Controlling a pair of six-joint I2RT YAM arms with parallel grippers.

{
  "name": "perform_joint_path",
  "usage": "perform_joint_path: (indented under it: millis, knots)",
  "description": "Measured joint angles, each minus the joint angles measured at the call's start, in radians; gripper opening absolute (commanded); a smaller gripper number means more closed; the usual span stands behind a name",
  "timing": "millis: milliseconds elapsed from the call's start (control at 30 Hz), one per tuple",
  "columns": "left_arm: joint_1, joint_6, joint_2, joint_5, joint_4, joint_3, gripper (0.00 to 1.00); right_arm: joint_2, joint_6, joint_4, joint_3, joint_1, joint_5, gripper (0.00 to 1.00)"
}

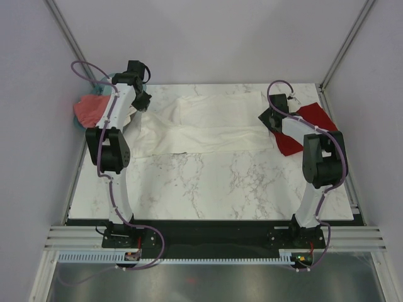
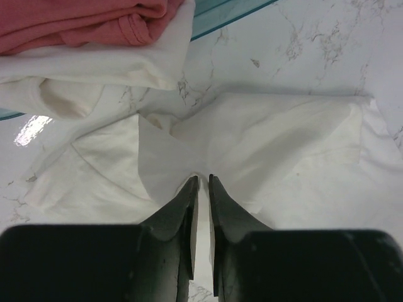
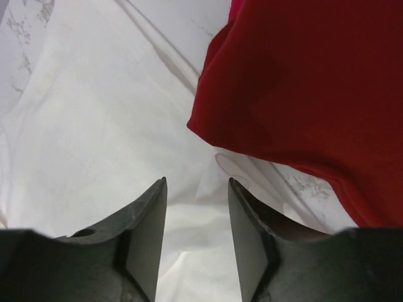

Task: Fold and stack the t-shirts
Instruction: Fold the tshirt

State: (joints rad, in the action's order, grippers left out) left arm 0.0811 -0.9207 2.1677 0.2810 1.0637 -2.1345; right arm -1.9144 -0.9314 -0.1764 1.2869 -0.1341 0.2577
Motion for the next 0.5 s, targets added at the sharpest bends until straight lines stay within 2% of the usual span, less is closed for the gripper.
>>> perform_joint_path:
  millis: [100,233,433,467,500]
  knots:
    - [0.005,0.006,-0.003,-0.006,-0.002,-0.003,0.36,0.002,0.015,0.013,-0.002,0.001,-0.008,0.62]
    - [0.006,0.021,-0.041,-0.029,-0.004,0.04,0.5,0.06,0.039,0.031,-0.066,0.001,-0.021,0.62]
    - [0.016,0.048,-0.242,-0.068,-0.017,0.221,0.62,0.247,0.063,0.057,-0.24,0.001,-0.041,0.63]
    - [0.018,0.052,-0.281,-0.077,-0.019,0.249,0.7,0.278,0.064,0.062,-0.273,0.001,-0.045,0.63]
    - [0.019,0.059,-0.316,-0.084,-0.025,0.278,0.74,0.301,0.066,0.067,-0.3,0.001,-0.048,0.63]
